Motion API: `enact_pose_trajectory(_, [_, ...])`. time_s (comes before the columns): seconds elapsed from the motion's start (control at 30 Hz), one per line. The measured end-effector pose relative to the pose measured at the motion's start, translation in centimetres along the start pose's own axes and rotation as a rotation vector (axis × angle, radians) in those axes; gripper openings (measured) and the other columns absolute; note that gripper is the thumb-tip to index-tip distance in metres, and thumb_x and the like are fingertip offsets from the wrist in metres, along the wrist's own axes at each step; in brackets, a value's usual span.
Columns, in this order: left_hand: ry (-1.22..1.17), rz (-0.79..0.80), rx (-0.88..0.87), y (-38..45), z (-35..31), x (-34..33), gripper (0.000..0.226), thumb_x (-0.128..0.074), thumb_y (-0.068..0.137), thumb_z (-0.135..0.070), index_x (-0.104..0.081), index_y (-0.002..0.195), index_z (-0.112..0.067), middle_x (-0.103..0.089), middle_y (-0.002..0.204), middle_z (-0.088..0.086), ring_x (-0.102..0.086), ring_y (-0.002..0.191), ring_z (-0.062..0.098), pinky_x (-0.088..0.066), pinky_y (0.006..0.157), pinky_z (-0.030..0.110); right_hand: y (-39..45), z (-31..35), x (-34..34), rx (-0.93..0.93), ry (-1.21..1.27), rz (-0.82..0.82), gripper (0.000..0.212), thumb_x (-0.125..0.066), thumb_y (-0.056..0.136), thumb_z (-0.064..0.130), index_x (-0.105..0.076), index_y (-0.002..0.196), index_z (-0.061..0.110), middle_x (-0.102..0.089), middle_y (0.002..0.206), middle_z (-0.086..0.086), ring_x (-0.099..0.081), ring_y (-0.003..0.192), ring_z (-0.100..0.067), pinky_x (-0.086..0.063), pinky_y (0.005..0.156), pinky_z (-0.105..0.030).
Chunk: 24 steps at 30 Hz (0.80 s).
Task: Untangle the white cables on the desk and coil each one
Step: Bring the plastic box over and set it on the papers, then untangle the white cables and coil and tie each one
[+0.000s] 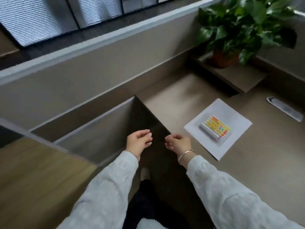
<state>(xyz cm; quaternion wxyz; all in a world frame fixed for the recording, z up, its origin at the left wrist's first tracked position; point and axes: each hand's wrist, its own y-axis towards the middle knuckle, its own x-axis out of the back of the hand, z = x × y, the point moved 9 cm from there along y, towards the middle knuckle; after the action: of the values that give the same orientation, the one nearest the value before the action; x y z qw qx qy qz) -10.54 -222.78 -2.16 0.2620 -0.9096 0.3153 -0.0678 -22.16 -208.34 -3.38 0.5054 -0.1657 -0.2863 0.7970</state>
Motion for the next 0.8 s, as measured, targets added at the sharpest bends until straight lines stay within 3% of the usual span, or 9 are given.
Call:
enact_pose_trajectory(0.13, [-0.108, -0.193, -0.022, -3.1, 0.6, 12.7, 0.02, -0.065, 0.09, -0.009, -0.068, 0.11, -0.01, -0.07, 0.102, 0.01, -0.069, 0.094, 0.02, -0.057, 0.077, 0.027, -4.7, -1.4, -11.7, 0.076, -0.164, 0.209, 0.002, -0.068, 0.084, 0.006, -0.067, 0.086, 0.005, -0.068, 0.084, -0.014, -0.068, 0.077, -0.023, -0.058, 0.068, -0.026])
enact_pose_trajectory(0.3, [-0.29, -0.442, -0.019, -6.6, 2.5, 29.9, 0.014, -0.067, 0.088, -0.008, -0.07, 0.102, -0.008, -0.072, 0.095, 0.01, -0.07, 0.083, 0.019, -0.055, 0.061, 0.021, -10.4, -5.4, -28.5, 0.071, -0.26, 0.451, 0.014, -0.061, 0.085, -0.004, -0.061, 0.074, 0.005, -0.058, 0.065, -0.009, -0.056, 0.057, -0.016, -0.051, 0.052, -0.021])
enact_pose_trajectory(0.43, [-0.411, -0.591, -0.008, -8.4, 3.2, 45.2, 0.011, -0.065, 0.089, -0.001, -0.065, 0.1, -0.001, -0.067, 0.084, 0.011, -0.066, 0.076, 0.02, -0.057, 0.07, 0.029, -16.0, -10.0, -44.1, -0.027, -0.232, 0.616, 0.028, -0.054, 0.082, -0.018, -0.052, 0.061, 0.002, -0.049, 0.056, -0.009, -0.043, 0.035, -0.011, -0.035, 0.037, -0.017])
enact_pose_trajectory(0.57, [-0.387, -0.676, -0.011, -9.5, 2.4, 61.4, 0.018, -0.068, 0.087, -0.004, -0.066, 0.104, 0.002, -0.068, 0.088, 0.013, -0.066, 0.079, 0.021, -0.058, 0.074, 0.03, -21.5, -14.3, -59.0, -0.059, -0.252, 0.686, 0.023, -0.056, 0.082, -0.016, -0.053, 0.066, 0.0, -0.05, 0.057, -0.009, -0.045, 0.034, -0.011, -0.043, 0.041, -0.019])
enact_pose_trajectory(0.8, [-0.406, -0.684, 0.017, -6.6, -0.6, 75.8, 0.014, -0.067, 0.088, -0.005, -0.065, 0.1, 0.001, -0.066, 0.085, 0.013, -0.064, 0.076, 0.021, -0.056, 0.066, 0.025, -22.2, -15.2, -72.6, -0.06, -0.259, 0.663, 0.019, -0.058, 0.082, -0.013, -0.056, 0.068, 0.0, -0.049, 0.042, 0.0, -0.048, 0.042, -0.014, -0.05, 0.052, -0.024])
